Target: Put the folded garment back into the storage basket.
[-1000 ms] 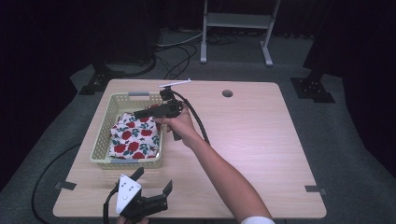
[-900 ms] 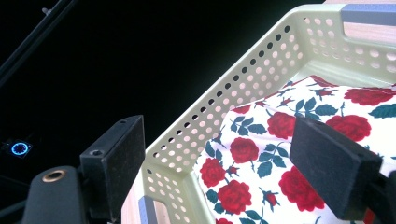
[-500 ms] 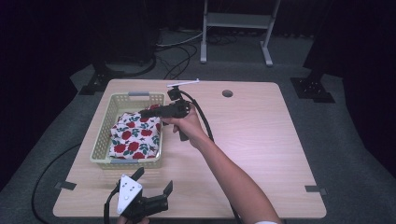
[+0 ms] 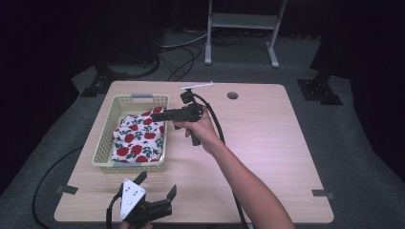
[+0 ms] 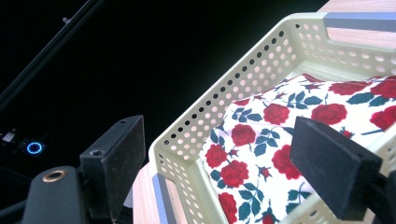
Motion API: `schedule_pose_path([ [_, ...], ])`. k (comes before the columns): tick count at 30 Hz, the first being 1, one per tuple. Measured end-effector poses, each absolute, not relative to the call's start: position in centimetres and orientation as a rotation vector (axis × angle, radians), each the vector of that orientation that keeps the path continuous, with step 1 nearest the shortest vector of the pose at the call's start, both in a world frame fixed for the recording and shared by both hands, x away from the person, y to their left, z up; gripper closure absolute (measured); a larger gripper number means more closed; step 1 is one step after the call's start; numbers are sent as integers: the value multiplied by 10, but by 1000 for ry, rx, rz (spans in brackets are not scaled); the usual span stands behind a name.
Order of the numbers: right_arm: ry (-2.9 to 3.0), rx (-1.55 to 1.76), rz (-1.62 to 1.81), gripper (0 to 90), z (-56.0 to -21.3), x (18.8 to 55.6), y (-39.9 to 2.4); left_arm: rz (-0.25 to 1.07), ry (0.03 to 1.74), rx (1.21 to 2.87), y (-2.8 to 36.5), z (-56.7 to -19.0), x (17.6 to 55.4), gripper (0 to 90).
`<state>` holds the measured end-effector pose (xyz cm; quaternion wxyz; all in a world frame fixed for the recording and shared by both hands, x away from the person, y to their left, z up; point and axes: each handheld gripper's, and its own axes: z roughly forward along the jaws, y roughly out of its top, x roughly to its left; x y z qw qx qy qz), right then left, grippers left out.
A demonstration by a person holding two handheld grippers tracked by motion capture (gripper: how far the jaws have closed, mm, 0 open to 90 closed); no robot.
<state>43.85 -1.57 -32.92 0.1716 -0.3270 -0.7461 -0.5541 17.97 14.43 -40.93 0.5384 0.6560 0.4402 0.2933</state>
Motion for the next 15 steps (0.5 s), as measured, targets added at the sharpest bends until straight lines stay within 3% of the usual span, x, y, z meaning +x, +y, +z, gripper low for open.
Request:
schedule_pose_path([
  [15,-2127,-953,-1577,174,-329,433,-40,707,1046,1569,144,-410,180,0],
])
